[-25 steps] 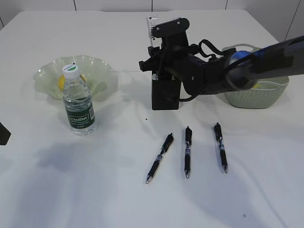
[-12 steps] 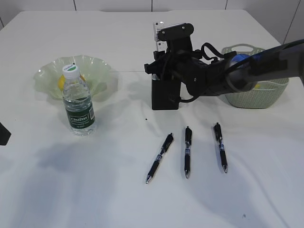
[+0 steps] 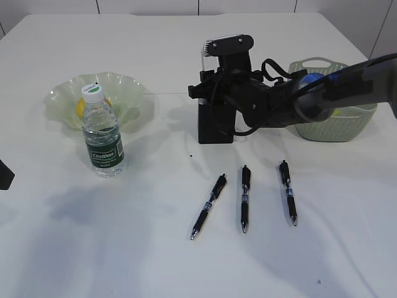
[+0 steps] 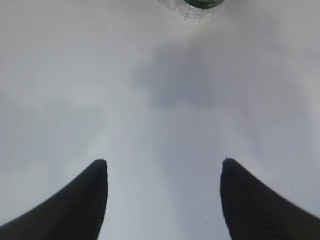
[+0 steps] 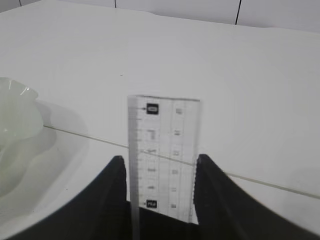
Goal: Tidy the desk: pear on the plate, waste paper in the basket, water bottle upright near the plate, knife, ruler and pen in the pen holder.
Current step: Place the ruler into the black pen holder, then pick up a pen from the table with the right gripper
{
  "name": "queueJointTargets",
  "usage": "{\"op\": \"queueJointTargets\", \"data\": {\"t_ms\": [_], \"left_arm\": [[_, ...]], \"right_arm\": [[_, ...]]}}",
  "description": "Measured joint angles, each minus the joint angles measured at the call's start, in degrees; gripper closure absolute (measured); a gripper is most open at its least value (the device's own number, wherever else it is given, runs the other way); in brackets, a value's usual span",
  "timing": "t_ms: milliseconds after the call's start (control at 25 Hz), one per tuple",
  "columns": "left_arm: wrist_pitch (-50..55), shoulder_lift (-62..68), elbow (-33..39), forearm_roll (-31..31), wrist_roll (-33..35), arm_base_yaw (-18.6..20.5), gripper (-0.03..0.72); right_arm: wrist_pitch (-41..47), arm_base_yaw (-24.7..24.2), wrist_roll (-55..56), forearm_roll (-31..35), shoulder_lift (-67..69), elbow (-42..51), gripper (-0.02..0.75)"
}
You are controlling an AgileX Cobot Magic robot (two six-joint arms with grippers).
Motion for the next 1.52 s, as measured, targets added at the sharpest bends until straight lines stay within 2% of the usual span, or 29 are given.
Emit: {"op": "queueJointTargets", "data": {"t_ms": [400, 640, 720, 880, 1120, 1520], "left_arm": [[0.0, 0.0, 0.0, 0.0, 0.0, 0.0, 0.188], [0.0, 0.0, 0.0, -0.1, 0.0, 0.0, 0.188], [0.0, 0.0, 0.0, -0.2, 0.0, 0.0, 0.188], [0.0, 0.0, 0.0, -1.0, 0.0, 0.0, 0.188], [0.0, 0.0, 0.0, -1.4, 0.0, 0.0, 0.188], [0.1, 0.0, 0.0, -1.6, 0.0, 0.0, 0.172]], "right_arm": [[0.2, 0.0, 0.2, 0.0, 0.0, 0.0, 0.400], [5.4, 0.0, 0.2, 0.0, -3.5, 0.0, 0.398], [7.3, 0.0, 0.2, 0.0, -5.3, 0.0, 0.369], [11.0, 0.0, 0.2, 0.0, -9.0, 0.0, 0.254], [22.0, 0.0, 0.2, 0.0, -16.6, 0.0, 0.223], [50.3, 0.0, 0.4, -0.3, -28.7, 0.0, 0.223]]}}
